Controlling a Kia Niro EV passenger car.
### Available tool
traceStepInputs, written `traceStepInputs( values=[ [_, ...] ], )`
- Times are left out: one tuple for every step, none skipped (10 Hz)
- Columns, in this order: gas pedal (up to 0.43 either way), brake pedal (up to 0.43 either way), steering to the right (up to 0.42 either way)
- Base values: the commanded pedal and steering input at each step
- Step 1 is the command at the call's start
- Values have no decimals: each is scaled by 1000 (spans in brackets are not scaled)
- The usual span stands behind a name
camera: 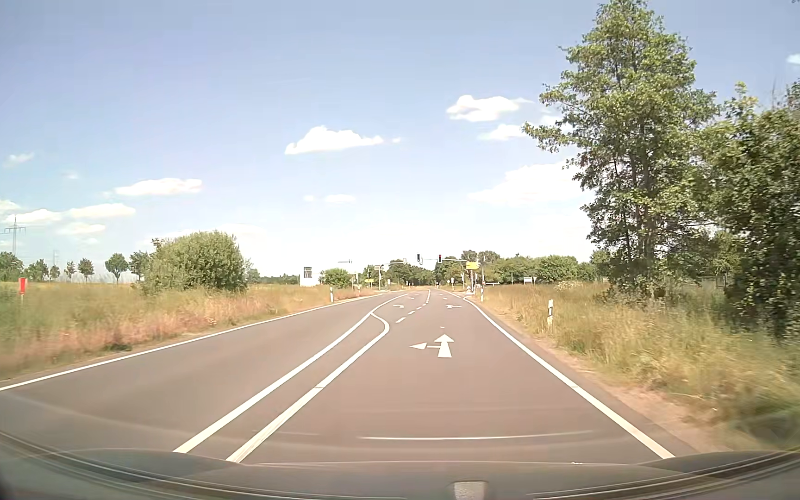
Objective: Follow the waypoints while adhering to traffic rules and regulations
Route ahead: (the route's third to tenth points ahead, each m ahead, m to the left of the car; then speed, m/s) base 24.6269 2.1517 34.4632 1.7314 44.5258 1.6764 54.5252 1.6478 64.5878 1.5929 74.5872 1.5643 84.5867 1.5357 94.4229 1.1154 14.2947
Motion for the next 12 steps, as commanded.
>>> traceStepInputs(
  values=[
    [0,134,-8],
    [0,140,-9],
    [0,140,-11],
    [0,140,-12],
    [0,140,-13],
    [0,140,-14],
    [0,140,-15],
    [0,140,-15],
    [0,140,-16],
    [0,140,-16],
    [0,140,-15],
    [0,140,-16]
  ],
)
